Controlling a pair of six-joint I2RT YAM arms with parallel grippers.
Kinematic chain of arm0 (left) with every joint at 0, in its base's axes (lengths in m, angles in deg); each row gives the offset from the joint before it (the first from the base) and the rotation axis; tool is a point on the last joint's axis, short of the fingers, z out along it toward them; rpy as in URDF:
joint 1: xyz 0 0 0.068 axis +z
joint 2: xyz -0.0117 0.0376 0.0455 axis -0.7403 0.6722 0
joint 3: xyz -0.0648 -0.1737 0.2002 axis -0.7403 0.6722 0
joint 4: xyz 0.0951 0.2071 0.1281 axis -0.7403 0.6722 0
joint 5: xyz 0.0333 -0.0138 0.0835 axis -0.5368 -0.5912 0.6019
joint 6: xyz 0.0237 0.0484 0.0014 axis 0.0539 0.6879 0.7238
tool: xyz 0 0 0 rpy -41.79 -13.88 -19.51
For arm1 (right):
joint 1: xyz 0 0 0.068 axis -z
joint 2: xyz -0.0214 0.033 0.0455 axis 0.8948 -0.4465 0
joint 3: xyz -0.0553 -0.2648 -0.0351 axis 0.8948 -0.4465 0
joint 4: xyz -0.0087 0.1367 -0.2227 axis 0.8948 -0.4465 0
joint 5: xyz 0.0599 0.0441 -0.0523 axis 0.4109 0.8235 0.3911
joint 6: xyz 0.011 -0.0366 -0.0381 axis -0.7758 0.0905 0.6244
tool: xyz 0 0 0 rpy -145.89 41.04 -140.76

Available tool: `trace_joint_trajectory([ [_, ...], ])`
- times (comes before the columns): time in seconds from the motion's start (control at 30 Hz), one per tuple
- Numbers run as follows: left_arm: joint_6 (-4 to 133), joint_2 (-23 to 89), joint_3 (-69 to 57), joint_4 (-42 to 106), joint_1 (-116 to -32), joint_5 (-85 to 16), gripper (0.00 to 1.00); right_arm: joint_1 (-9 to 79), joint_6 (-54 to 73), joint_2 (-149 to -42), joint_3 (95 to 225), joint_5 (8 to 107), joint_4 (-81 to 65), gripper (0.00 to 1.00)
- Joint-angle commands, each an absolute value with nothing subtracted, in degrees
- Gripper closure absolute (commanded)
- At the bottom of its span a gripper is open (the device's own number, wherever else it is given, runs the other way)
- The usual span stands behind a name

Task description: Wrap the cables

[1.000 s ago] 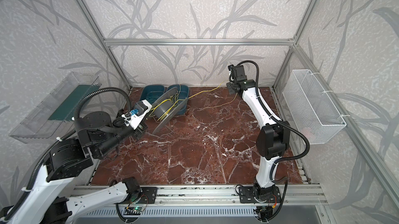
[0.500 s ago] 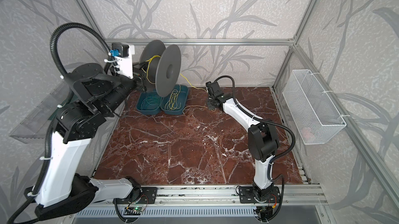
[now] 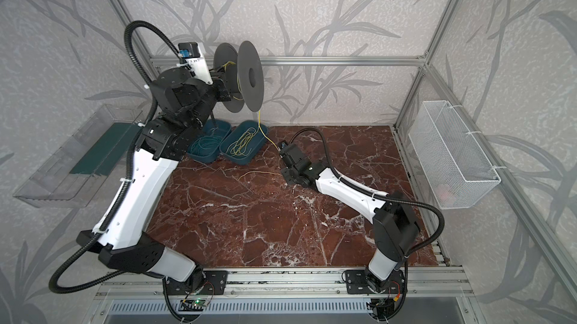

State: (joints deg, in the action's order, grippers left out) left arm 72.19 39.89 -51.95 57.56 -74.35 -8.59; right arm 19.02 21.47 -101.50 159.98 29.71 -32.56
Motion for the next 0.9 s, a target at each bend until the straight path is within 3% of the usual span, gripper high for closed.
trace_joint_trajectory([
  [0.0,67.61,40.79,-50.99,48.62,-74.14,-10.86,1.0,19.36,23.51,-97.13,157.58,22.65,-33.87,1.0],
  [0.27,66.11,44.17,-45.75,44.7,-74.14,-8.68,1.0,8.95,24.14,-90.52,154.49,19.43,-39.14,1.0],
  [0.47,70.32,50.4,-45.83,45.98,-74.67,-1.96,1.0,-3.34,27.07,-83.85,157.31,7.33,-43.04,1.0],
  [0.67,74.87,53.61,-43.21,46.69,-75.88,-0.84,1.0,-5.68,33.37,-77.49,163.62,1.59,-45.43,1.0],
  [0.87,85.71,50.56,-32.77,42.65,-81.42,1.14,1.0,-2.98,46.47,-78.96,171.66,-4.97,-43.14,1.0],
])
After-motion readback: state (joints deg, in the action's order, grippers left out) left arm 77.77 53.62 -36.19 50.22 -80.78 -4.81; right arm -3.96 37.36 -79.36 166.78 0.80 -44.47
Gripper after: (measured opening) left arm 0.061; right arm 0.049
